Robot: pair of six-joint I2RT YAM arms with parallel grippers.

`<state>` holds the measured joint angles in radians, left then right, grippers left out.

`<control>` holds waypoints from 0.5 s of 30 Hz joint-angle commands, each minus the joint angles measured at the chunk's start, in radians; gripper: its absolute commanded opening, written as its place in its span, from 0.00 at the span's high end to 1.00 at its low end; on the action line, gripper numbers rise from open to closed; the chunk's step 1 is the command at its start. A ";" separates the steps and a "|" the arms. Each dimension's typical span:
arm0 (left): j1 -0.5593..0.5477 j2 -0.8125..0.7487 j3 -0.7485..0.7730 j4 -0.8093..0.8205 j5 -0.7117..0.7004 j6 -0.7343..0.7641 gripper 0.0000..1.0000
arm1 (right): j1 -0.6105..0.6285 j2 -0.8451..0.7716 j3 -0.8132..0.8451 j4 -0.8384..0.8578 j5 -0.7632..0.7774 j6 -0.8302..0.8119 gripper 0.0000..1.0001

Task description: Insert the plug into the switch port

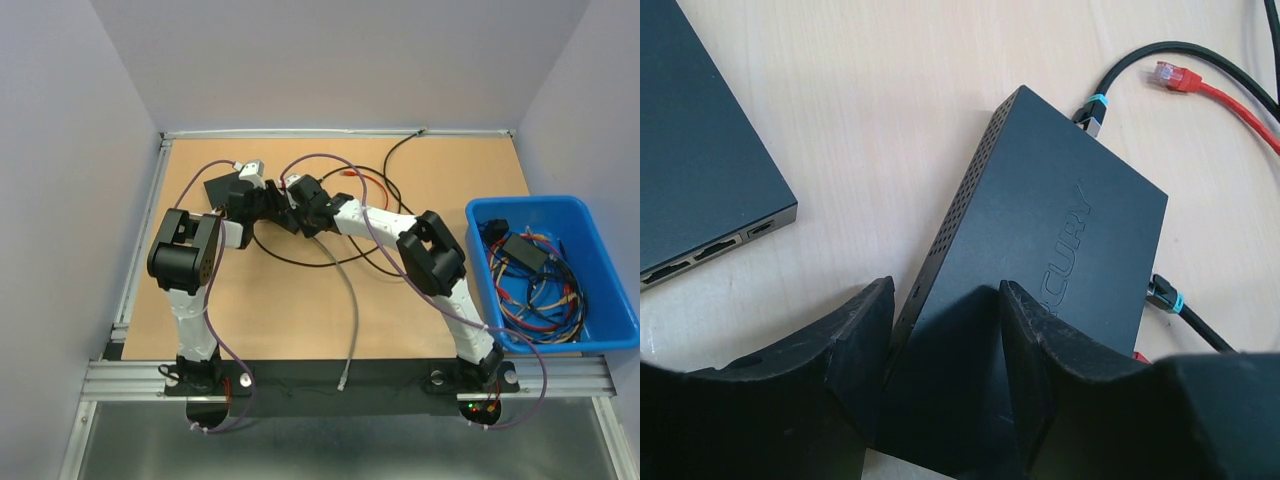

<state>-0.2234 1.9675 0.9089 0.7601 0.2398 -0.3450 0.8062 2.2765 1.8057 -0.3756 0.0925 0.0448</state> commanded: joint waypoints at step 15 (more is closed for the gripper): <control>-0.097 0.057 -0.137 -0.145 0.374 -0.123 0.47 | 0.022 -0.058 -0.091 0.569 -0.135 0.119 0.99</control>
<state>-0.2111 1.9686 0.8532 0.8639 0.2623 -0.3424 0.7990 2.2337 1.6962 -0.2535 0.0746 0.0772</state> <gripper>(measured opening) 0.527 0.167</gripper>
